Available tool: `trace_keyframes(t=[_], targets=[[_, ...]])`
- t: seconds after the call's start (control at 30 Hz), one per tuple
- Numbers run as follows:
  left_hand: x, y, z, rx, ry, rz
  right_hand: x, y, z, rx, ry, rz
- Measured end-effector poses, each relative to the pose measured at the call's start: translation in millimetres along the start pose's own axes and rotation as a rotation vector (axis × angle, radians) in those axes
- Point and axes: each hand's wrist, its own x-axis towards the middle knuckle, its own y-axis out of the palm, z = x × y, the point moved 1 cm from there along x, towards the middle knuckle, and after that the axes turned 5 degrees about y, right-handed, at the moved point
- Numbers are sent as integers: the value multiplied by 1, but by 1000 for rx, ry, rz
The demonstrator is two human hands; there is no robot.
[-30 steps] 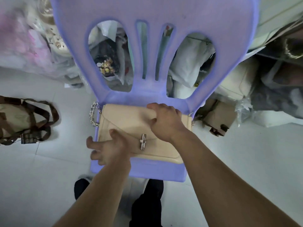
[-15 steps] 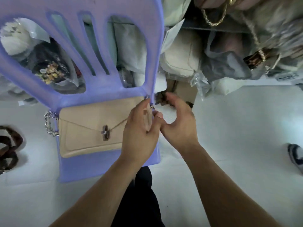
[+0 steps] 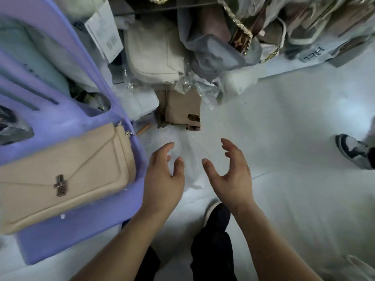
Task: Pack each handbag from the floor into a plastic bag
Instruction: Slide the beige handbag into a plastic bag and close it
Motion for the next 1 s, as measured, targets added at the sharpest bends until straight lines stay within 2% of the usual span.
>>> trace_keyframes(t=[0.1,0.27,0.33,0.57,0.63,0.7,0.77,0.83,0.9,1.0], targets=[[-5,52,25,-20,-105,30,21,30,-45,-129,31,188],[-5,122,98,-102,-467,-5,48,106,-112,-289,55,530],[-3,132,123,-97,-551,-43,55,136,-127,-324,43,618],[12,139,164,-75,-558,-83,71,210,-146,-456,19,814],[15,140,161,-96,-564,-91,73,215,-144,-409,63,817],[18,140,157,-119,-614,-121,76,212,-142,-286,197,767],[22,136,148,-145,-719,-201,79,203,-139,-171,339,684],[24,130,137,-161,-799,-249,81,189,-133,-125,404,632],[22,125,127,-180,-827,-208,84,170,-121,-24,458,544],[20,114,104,-227,-860,-106,89,137,-98,290,652,418]])
